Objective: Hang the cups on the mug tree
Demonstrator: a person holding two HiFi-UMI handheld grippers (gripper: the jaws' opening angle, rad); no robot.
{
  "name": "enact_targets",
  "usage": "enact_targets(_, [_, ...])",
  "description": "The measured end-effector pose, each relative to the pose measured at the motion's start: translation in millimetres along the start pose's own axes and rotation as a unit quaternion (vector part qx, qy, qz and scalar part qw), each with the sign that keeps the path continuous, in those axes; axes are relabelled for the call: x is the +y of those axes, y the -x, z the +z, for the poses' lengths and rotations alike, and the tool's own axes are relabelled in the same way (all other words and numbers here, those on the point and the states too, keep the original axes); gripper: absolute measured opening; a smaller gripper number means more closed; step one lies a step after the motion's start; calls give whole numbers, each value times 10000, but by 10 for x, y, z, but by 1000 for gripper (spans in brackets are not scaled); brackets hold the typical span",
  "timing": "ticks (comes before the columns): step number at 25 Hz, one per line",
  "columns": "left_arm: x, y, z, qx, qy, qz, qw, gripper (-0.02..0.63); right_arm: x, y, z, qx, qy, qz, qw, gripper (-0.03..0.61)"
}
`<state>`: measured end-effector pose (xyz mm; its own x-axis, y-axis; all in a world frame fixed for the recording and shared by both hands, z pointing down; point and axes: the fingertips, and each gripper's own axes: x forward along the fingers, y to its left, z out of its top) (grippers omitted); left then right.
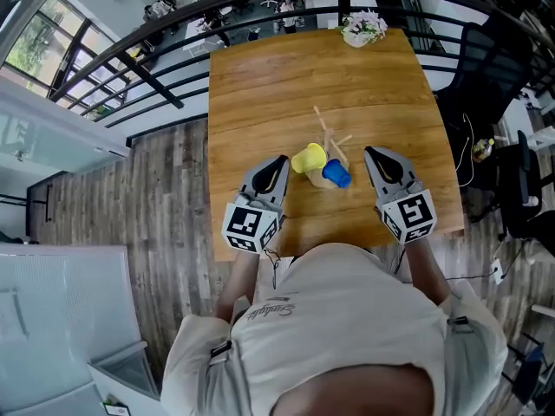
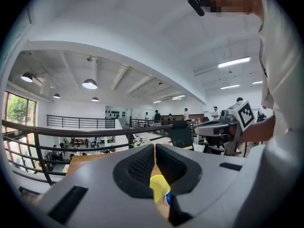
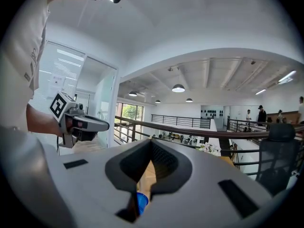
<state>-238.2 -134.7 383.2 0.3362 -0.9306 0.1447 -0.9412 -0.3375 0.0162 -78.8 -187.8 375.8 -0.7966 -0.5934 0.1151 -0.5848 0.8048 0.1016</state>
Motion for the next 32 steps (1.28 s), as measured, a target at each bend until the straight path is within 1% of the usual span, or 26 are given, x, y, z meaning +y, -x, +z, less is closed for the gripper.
enact_targets(3, [10, 26, -32, 50, 47, 20, 10000, 23, 24, -14, 54, -85, -3, -7, 10000, -6])
enact_targets(10, [-14, 85, 68, -91, 32, 60, 9999, 23, 16, 15, 158, -219, 30, -49, 9997, -6])
enact_targets(22, [-49, 66, 117, -152, 25, 60, 9999, 23, -29, 68, 136, -229, -103, -139, 9996, -6])
enact_targets(32, [-61, 126, 62, -149, 87, 86, 9998, 23, 66, 114, 124, -246, -43, -124, 9996, -6])
